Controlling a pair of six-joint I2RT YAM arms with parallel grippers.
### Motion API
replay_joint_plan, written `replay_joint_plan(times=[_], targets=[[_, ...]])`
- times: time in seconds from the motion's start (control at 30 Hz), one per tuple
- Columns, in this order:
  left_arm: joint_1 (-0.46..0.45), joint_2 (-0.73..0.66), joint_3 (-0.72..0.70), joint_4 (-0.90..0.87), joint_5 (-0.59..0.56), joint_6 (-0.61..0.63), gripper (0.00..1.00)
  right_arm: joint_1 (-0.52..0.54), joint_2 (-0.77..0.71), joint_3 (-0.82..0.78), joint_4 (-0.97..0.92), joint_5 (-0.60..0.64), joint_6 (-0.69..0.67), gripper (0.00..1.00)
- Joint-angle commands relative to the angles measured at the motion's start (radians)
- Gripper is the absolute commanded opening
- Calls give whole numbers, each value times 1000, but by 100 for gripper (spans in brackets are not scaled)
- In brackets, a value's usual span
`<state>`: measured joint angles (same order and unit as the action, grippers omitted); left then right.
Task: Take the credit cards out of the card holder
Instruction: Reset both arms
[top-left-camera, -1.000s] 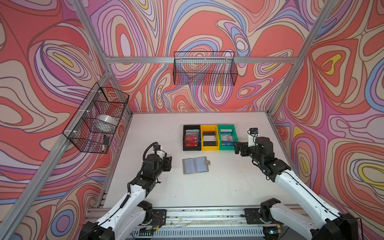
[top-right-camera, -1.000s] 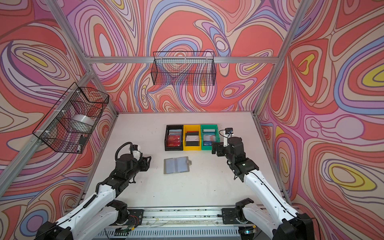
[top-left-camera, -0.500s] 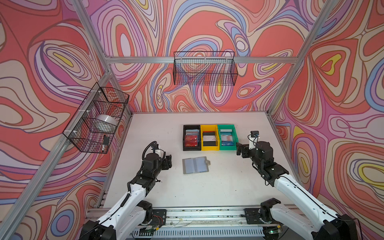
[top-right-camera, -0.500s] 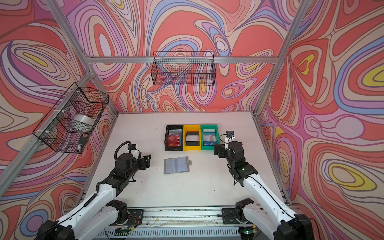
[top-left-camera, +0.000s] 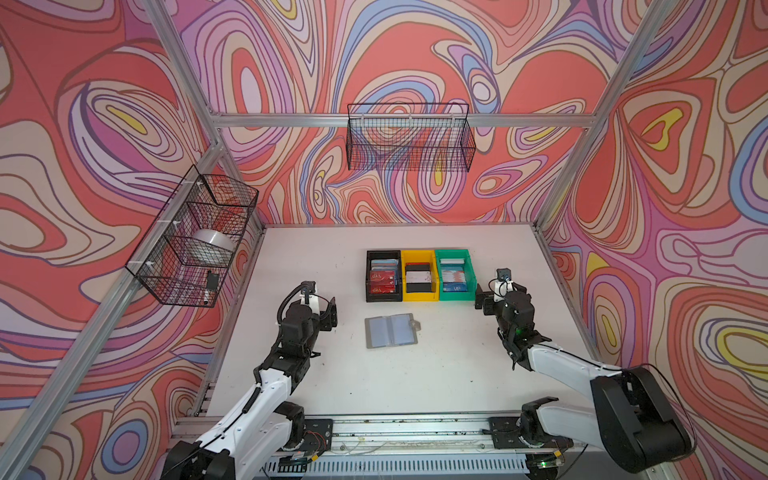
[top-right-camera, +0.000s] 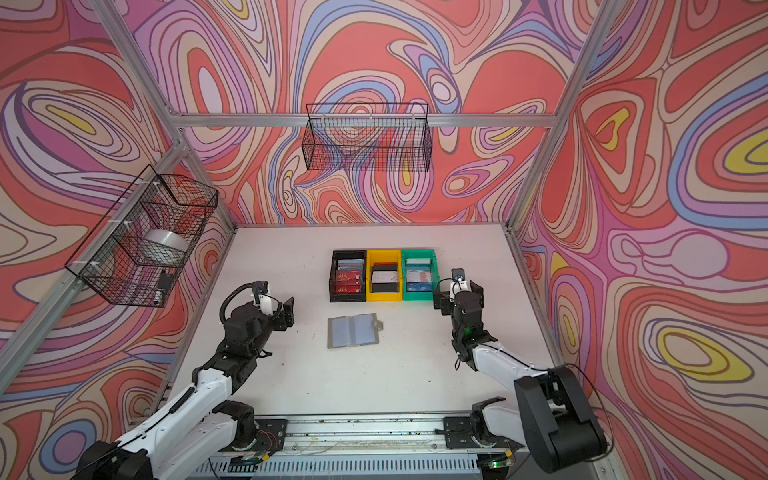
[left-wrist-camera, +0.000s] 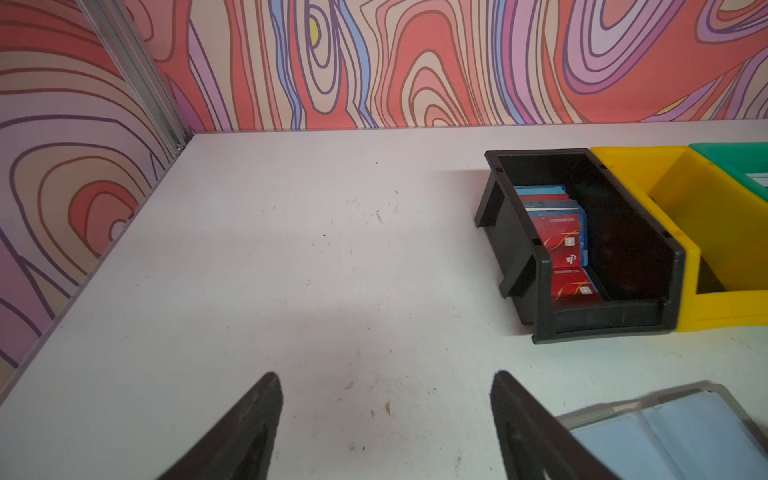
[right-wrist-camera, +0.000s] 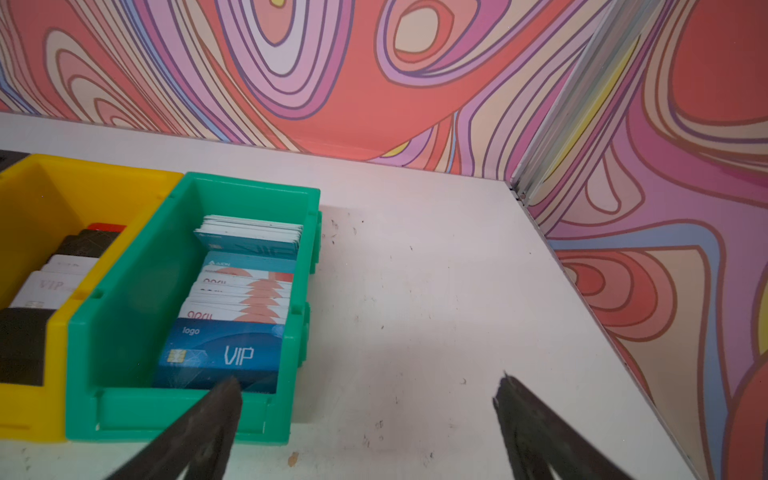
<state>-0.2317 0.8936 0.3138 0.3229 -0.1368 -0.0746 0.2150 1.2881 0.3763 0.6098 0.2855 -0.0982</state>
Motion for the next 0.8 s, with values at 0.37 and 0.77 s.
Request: replay_joint_plan(times=[0.37,0.77], targets=[[141,274,-116,513,75,113,85,-116,299,39,336,-230,6,98],[190,614,-33,697,172,127,86,-197,424,52,427,-257,86,98]])
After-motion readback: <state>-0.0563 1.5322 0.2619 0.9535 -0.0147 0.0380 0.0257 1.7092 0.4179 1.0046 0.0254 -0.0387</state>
